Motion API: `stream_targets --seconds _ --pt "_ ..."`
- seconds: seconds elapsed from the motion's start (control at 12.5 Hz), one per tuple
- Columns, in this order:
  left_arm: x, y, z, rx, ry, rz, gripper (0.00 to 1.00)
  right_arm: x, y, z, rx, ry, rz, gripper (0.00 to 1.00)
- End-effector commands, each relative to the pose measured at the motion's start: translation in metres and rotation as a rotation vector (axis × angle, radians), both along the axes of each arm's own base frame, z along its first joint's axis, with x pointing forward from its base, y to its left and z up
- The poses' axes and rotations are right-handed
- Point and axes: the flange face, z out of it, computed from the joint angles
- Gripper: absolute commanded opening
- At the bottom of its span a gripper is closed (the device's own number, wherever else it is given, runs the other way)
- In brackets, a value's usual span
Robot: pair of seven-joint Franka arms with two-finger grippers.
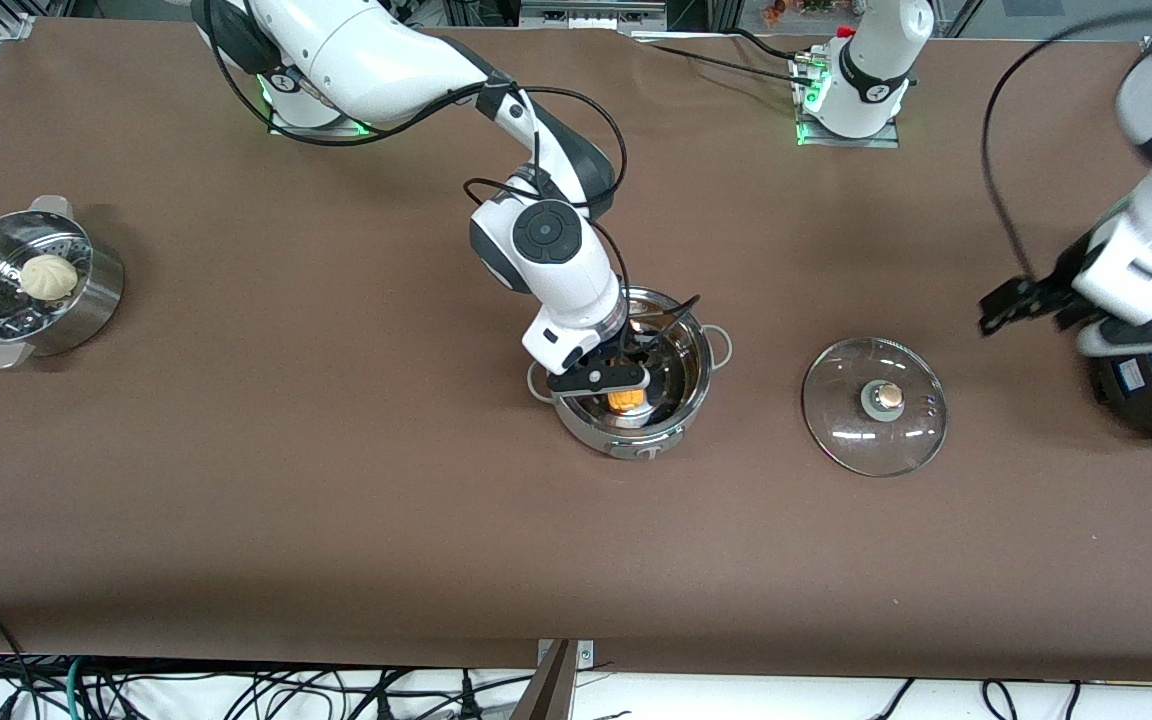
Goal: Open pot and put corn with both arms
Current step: 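Lower the corn into the pot and open the right gripper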
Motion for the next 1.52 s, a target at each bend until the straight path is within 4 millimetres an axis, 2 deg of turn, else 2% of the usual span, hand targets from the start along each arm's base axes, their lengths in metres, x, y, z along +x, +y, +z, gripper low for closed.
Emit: stream_targets --seconds 0.0,0.16,0.24,0.32,0.4,0.64,0.8,0.96,1.04,1.28,1.44 --pt "0.002 0.006 0.057 0.029 0.023 -0.026 1.0 0.004 0.007 -0.008 0.013 -0.018 -0.014 0.4" --pt "-0.007 0.006 0.096 0.021 0.026 -0.024 1.0 0.003 0.007 -0.015 0.012 -0.014 -0.018 0.58" --pt "-0.011 0.006 0.109 0.019 0.028 -0.027 1.0 0.003 0.007 -0.017 0.009 -0.013 -0.016 0.7" --pt "-0.014 0.006 0.113 0.017 0.041 -0.025 1.0 0.003 0.007 -0.017 0.009 -0.013 -0.016 0.96" --pt "-0.019 0.006 0.112 0.016 0.078 -0.024 1.0 0.001 0.009 -0.015 0.005 -0.023 -0.005 1.0" --pt "-0.031 0.002 0.107 0.011 0.171 -0.028 1.0 -0.001 0.009 0.002 -0.023 -0.036 0.016 1.0" --pt "-0.033 0.0 0.12 -0.02 0.163 -0.028 1.0 0.004 -0.009 0.042 -0.075 -0.021 0.051 1.0" --pt "-0.033 0.0 0.12 -0.023 0.163 -0.029 1.0 0.016 -0.047 0.088 -0.14 -0.008 0.154 1.0" --pt "-0.033 -0.001 0.12 -0.023 0.163 -0.03 1.0 0.025 -0.071 0.111 -0.16 0.005 0.153 1.0" --pt "-0.033 -0.001 0.121 -0.022 0.162 -0.033 1.0 0.057 -0.174 0.171 -0.236 0.05 0.198 1.0" --pt "-0.032 -0.009 0.12 -0.022 0.162 -0.046 1.0 0.078 -0.254 0.19 -0.265 0.116 0.23 1.0"
